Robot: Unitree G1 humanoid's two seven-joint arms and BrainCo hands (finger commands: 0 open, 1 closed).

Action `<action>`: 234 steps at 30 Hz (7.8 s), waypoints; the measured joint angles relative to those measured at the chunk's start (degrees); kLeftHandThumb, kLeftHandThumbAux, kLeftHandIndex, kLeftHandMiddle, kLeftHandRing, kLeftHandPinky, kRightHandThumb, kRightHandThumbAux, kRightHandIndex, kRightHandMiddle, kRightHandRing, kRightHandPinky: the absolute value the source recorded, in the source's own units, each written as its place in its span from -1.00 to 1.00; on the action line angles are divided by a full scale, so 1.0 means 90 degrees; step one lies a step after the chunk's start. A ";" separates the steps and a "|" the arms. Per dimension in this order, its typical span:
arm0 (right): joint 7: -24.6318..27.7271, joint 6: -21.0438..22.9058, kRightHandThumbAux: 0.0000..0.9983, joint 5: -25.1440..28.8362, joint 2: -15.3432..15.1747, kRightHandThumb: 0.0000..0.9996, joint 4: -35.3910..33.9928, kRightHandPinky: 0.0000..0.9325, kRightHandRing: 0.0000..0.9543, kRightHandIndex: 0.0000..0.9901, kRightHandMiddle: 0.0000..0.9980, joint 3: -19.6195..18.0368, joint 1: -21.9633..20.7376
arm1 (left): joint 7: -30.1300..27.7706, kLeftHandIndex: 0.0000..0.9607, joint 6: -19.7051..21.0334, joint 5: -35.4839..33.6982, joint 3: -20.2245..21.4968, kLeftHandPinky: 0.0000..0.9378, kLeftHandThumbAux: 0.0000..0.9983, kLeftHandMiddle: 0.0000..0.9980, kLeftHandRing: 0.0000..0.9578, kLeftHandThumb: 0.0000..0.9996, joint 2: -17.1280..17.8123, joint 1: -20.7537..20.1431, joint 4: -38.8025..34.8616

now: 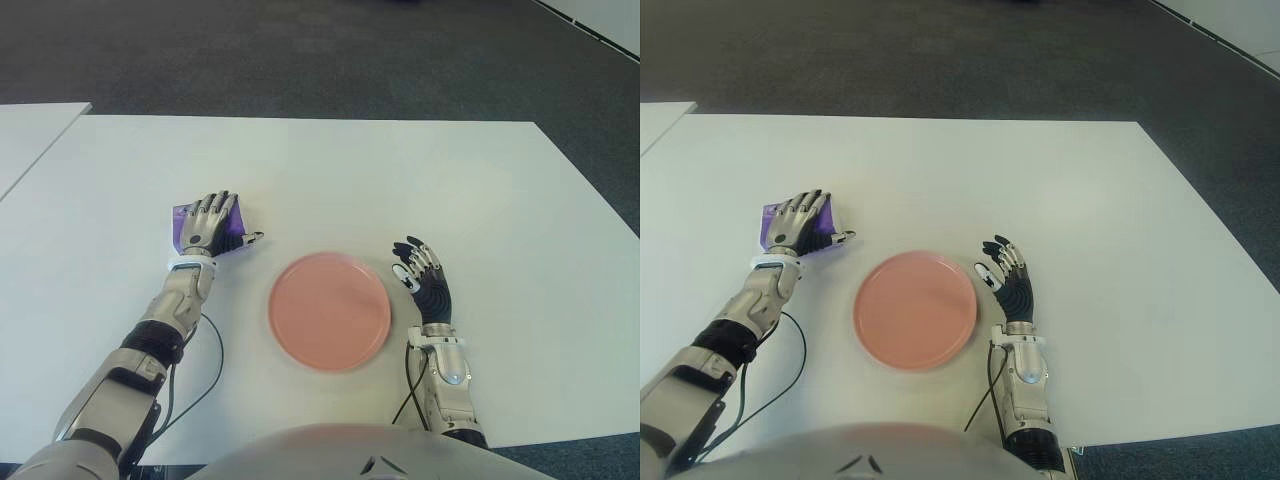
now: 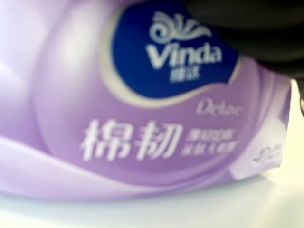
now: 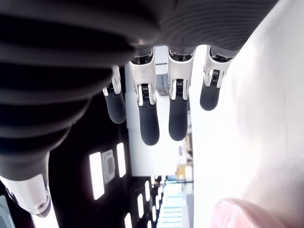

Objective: Put the tissue paper into the plate.

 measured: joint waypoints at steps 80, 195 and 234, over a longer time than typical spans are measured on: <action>0.0994 -0.0218 0.31 0.0520 -0.0795 -0.77 0.0385 -0.78 -0.54 -0.68 -0.41 -0.0749 -0.0104 | 0.1789 -0.66 0.0112 -0.0353 -0.0074 -0.42 -0.10 -0.61 -0.57 -0.48 -0.0855 -0.0645 0.1984; 0.0646 -0.0404 0.24 0.0523 -0.0797 -0.64 0.1126 -0.51 -0.33 -0.60 -0.27 -0.0813 -0.0814 | -0.1515 -0.13 0.0205 0.1401 -0.0460 0.85 0.32 0.12 0.81 0.72 -0.0692 0.1469 -0.7195; -0.0113 -0.0352 0.39 0.0310 -0.0767 -0.73 0.1086 -0.51 -0.34 -0.60 -0.30 -0.0441 -0.0837 | -0.1160 -0.17 -0.0676 0.1895 -0.1558 0.76 0.33 0.06 0.74 0.71 -0.1140 0.2969 -0.6786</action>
